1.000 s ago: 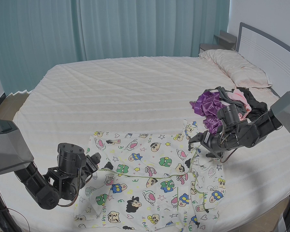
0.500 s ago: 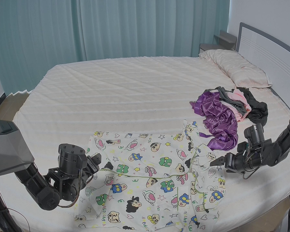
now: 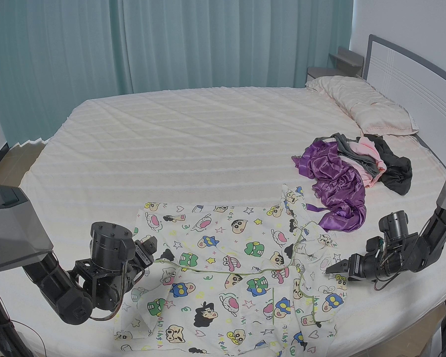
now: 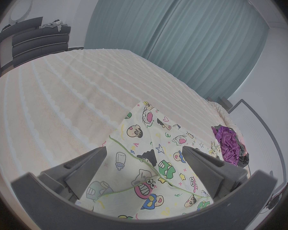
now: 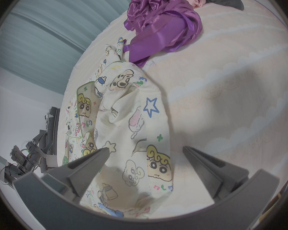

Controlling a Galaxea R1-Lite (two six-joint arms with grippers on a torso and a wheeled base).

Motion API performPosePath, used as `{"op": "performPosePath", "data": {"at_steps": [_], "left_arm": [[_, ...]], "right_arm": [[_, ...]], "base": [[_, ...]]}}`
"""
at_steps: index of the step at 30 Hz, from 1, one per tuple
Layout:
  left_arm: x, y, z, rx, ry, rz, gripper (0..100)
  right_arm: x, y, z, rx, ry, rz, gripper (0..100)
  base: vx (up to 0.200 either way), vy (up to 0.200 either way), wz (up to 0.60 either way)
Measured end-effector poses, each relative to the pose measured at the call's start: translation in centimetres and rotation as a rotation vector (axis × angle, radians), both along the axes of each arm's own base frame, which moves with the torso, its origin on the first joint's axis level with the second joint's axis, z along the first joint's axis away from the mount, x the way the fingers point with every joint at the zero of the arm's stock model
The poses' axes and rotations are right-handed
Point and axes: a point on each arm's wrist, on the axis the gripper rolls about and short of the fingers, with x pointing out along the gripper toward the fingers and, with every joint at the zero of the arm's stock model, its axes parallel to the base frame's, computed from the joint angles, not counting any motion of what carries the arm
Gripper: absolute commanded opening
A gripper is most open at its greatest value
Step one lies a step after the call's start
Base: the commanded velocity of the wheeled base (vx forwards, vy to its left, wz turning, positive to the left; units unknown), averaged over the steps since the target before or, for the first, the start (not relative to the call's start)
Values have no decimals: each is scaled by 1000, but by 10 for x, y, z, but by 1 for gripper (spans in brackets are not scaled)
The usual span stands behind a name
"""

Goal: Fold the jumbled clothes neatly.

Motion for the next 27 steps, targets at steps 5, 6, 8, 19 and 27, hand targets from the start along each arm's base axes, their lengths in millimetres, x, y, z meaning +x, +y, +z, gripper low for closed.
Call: {"op": "performPosePath", "data": {"at_steps": [5,6,8,19,27], "left_arm": [[0,0,0,-1,0,0,100],[0,0,0,-1,-1,0,100],[0,0,0,-1,-1,0,100],[-2,-1,-1,3,4,-5,100],[-6,-4,-2,7,12,-24,100]], "right_arm": [[5,-1,-6,15,-7,-14,0],[5,-1,-7,18,-4,-20,0],[4,-3,-8,20,4,-30,0],[-5,-38,1,22,-8,-152,0],[-11,-73,7,4,-41,-248,0]], "base": [[0,0,0],[0,0,0],[0,0,0],[0,0,0],[0,0,0]]}}
